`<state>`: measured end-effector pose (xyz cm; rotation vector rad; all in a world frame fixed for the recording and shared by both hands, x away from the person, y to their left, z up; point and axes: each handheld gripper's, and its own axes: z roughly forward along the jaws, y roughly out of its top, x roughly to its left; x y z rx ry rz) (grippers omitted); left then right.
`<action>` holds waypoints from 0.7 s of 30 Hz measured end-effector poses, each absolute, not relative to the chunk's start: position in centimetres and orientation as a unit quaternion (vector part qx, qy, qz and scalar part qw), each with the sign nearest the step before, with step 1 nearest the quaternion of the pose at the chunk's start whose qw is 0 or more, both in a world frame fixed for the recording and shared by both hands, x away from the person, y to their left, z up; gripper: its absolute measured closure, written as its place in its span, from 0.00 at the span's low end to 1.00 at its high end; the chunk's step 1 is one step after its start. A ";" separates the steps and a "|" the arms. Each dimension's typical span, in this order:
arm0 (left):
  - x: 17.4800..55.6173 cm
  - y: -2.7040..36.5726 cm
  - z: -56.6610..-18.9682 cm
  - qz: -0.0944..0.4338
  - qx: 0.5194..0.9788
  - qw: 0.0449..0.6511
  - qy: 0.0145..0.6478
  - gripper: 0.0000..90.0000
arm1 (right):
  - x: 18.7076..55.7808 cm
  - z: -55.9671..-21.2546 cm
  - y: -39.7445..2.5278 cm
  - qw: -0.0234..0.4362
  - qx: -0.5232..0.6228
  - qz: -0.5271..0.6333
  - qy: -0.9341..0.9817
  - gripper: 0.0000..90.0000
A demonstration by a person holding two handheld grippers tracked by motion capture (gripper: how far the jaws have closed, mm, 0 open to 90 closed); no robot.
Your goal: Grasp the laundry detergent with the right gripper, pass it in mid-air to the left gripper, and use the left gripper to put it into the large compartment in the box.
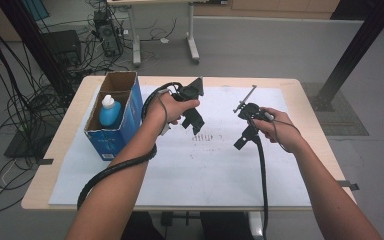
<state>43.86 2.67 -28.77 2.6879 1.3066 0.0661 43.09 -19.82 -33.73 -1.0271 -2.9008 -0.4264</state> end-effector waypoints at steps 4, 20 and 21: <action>44.0 3.0 -28.8 0.023 0.895 0.075 0.439 0.13 | 43.1 -33.7 -19.6 0.018 -0.328 -0.137 -0.935 0.04; 44.0 3.2 -29.0 0.022 0.896 0.073 0.437 0.13 | 43.1 -33.7 -19.5 0.018 -0.327 -0.138 -0.935 0.04; 43.9 3.2 -29.1 0.019 0.896 0.073 0.437 0.13 | 43.1 -33.7 -19.5 0.018 -0.327 -0.138 -0.935 0.04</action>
